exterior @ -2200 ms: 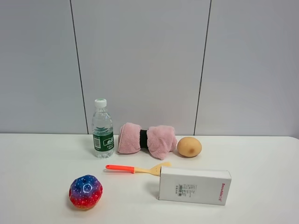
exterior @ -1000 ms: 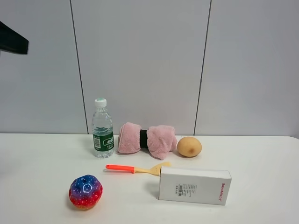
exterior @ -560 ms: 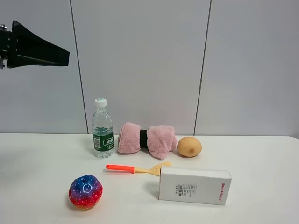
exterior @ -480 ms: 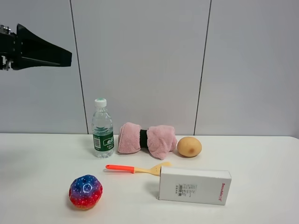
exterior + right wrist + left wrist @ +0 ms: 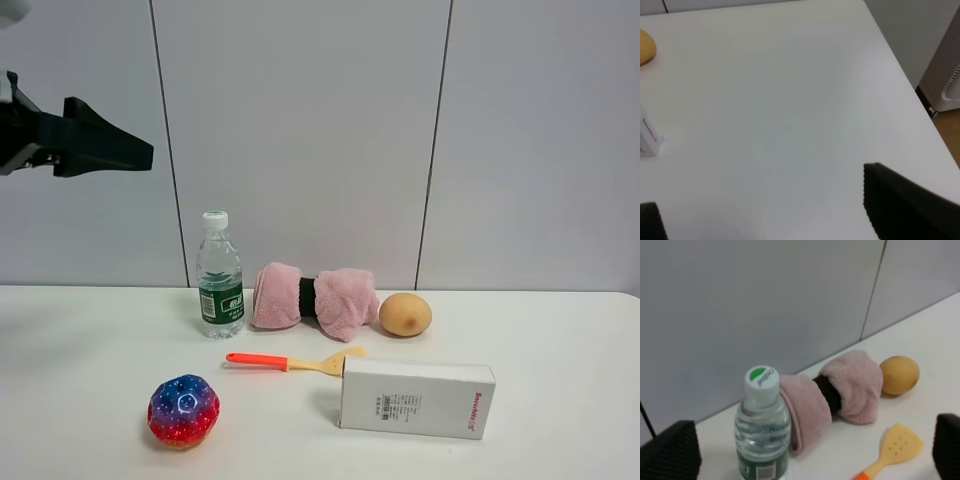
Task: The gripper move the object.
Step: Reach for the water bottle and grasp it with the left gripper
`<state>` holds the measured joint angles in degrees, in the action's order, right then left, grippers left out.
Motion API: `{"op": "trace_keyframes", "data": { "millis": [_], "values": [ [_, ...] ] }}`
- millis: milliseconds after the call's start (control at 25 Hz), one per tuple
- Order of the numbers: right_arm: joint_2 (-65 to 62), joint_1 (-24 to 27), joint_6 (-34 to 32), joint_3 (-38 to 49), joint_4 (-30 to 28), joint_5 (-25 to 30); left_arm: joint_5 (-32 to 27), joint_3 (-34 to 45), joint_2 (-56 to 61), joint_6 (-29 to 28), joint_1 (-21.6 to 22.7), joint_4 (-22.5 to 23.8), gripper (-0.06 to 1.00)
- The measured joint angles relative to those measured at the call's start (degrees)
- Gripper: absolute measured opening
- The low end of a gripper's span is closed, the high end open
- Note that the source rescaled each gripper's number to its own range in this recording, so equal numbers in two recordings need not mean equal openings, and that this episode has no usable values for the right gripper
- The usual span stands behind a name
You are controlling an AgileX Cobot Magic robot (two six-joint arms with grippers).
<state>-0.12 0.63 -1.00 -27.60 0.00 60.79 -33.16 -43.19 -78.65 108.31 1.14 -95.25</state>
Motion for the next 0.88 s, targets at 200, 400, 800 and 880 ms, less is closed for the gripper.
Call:
{"op": "trace_keyframes", "data": {
  "millis": [200,400,800,880],
  "values": [
    [0.0,0.0,0.0,0.0,0.0,0.0,3.8,0.0,-5.7,0.0,-1.9,-1.9,0.99],
    [0.0,0.0,0.0,0.0,0.0,0.0,3.8,-0.6,-12.2,0.4,-1.9,-3.3,0.99],
    [0.0,0.0,0.0,0.0,0.0,0.0,4.3,-8.7,-25.6,0.9,-2.3,-3.6,0.99],
    [0.0,0.0,0.0,0.0,0.0,0.0,5.4,-9.9,-27.3,1.2,-3.4,-3.7,0.99]
  ]
}}
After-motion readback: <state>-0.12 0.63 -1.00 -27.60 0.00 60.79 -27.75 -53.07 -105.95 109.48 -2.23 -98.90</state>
